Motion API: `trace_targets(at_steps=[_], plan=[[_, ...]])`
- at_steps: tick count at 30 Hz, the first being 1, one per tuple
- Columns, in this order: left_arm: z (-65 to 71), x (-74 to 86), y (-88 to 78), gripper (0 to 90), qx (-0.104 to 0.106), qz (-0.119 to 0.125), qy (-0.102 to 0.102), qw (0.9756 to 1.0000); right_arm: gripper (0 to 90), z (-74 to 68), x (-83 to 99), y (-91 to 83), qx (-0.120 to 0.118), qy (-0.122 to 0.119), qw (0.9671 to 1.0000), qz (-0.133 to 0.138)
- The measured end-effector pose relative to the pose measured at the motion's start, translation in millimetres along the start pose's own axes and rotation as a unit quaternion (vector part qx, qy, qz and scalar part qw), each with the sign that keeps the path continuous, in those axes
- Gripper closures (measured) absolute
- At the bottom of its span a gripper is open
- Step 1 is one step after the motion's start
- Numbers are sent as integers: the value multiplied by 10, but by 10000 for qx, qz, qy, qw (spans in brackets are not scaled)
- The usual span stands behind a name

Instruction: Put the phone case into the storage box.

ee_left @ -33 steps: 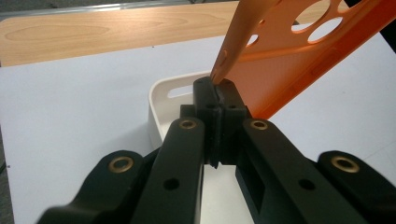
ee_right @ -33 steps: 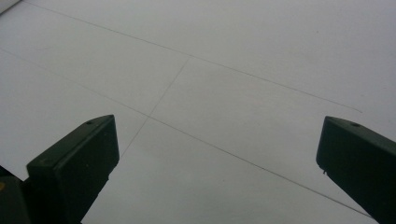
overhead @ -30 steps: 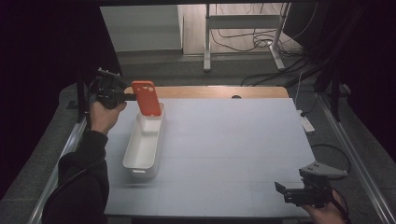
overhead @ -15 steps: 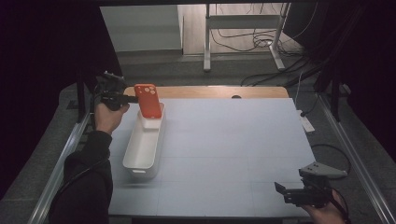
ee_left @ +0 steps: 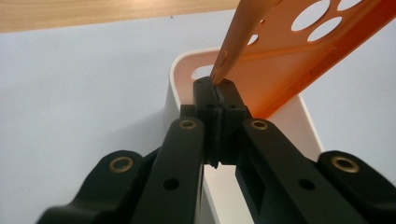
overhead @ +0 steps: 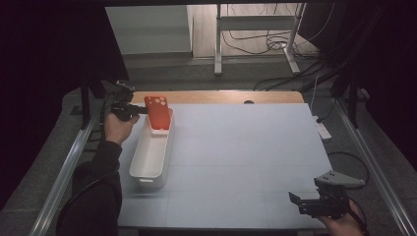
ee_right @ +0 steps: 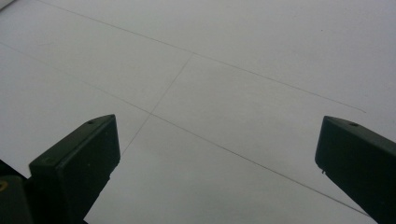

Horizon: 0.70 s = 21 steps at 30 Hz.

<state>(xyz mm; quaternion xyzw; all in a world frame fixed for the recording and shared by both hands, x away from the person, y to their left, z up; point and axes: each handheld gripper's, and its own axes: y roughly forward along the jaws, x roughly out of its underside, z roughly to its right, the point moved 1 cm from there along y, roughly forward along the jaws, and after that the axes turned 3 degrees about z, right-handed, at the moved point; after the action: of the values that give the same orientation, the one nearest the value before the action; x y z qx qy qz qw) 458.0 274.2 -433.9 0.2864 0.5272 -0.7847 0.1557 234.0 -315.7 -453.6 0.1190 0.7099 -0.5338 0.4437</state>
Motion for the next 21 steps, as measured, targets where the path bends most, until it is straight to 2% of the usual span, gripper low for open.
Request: trace_targets(at_steps=[21], plan=[[8, 61, 240, 889, -177, -182, -91, 9996, 5, -19, -2, 6, 5, -87, 10000, -21]])
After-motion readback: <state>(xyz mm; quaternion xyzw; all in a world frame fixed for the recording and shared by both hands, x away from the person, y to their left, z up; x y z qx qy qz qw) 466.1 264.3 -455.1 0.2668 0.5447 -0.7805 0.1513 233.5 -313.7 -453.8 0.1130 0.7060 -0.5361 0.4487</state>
